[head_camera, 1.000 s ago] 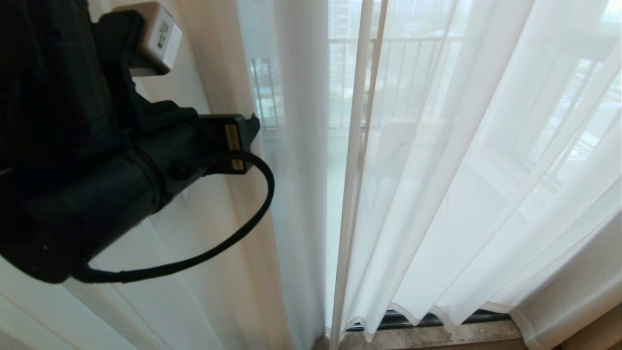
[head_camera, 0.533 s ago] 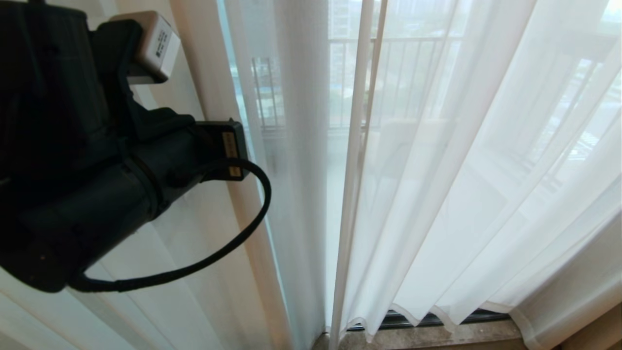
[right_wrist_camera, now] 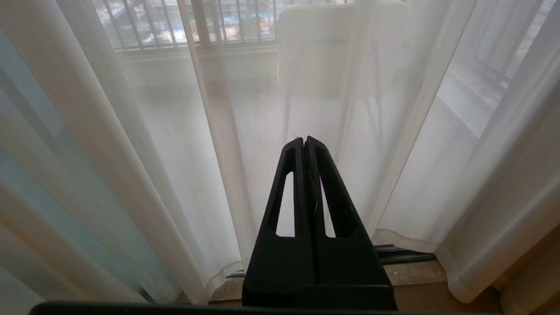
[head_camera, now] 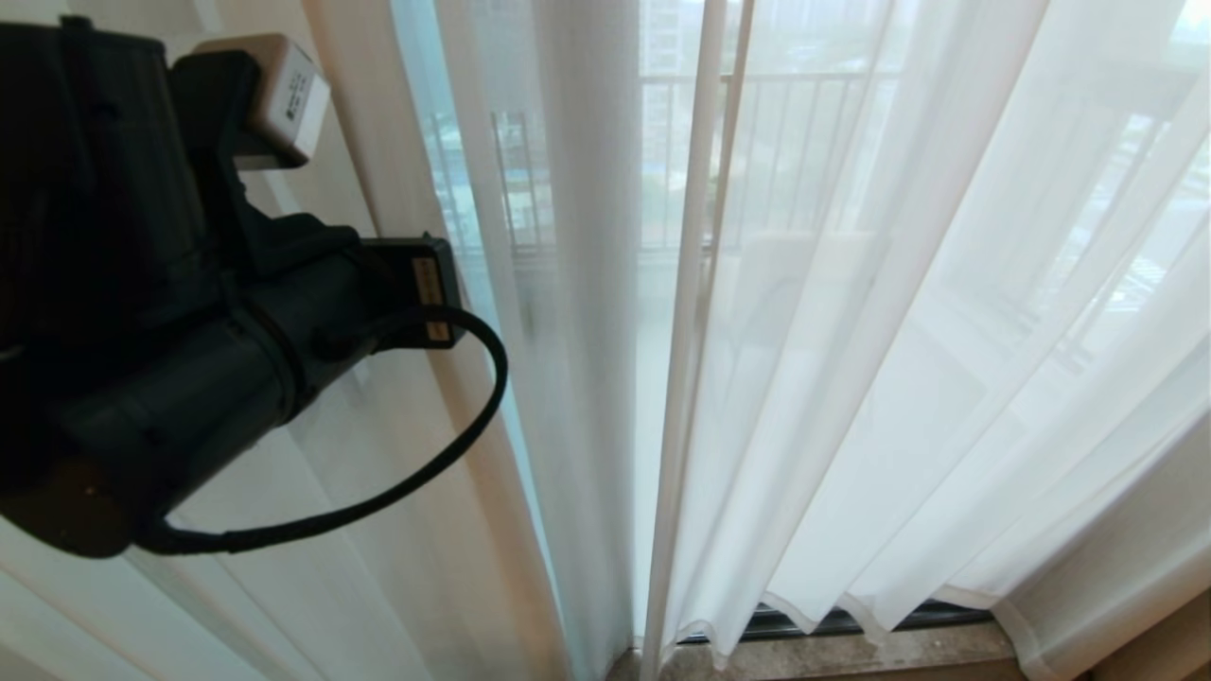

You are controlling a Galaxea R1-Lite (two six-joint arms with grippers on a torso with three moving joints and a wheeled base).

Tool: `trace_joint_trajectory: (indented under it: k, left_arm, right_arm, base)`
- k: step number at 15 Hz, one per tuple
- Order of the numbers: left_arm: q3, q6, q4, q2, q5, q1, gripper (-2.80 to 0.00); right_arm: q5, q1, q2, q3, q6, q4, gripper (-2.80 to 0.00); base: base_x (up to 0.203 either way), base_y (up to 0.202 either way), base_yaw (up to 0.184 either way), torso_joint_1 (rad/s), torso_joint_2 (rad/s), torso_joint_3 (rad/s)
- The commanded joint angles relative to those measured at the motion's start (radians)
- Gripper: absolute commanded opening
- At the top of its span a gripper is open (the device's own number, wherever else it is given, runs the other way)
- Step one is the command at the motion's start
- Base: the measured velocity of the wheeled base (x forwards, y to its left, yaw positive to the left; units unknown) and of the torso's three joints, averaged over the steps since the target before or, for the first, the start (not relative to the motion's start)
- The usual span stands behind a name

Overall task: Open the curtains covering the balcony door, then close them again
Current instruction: Pull the inner curtains open on both sides

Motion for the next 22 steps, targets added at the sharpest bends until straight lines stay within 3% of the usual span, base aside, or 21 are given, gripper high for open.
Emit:
trace_joint_trajectory:
  k: [1, 7, 22]
  left_arm:
    - [0.000, 0.002, 0.000, -0.008, 0.003, 0.038, -2.80]
    - [0.032, 0.048, 0.000, -0.044, -0.005, 0.138, -2.80]
    - [0.105, 0.044, -0.002, -0.120, -0.012, 0.356, -2.80]
  right_arm:
    - [0.000, 0.000, 0.000, 0.000, 0.002, -0.001, -2.80]
    - [0.000, 0.000, 0.000, 0.000, 0.002, 0.000, -2.80]
    - [0.000, 0.000, 0.000, 0.000, 0.002, -0.001, -2.80]
  base:
    - [0.000, 0.000, 0.000, 0.000, 0.00, 0.000]
    - [0.000, 0.000, 0.000, 0.000, 0.00, 0.000]
    - [0.000, 0.000, 0.000, 0.000, 0.00, 0.000]
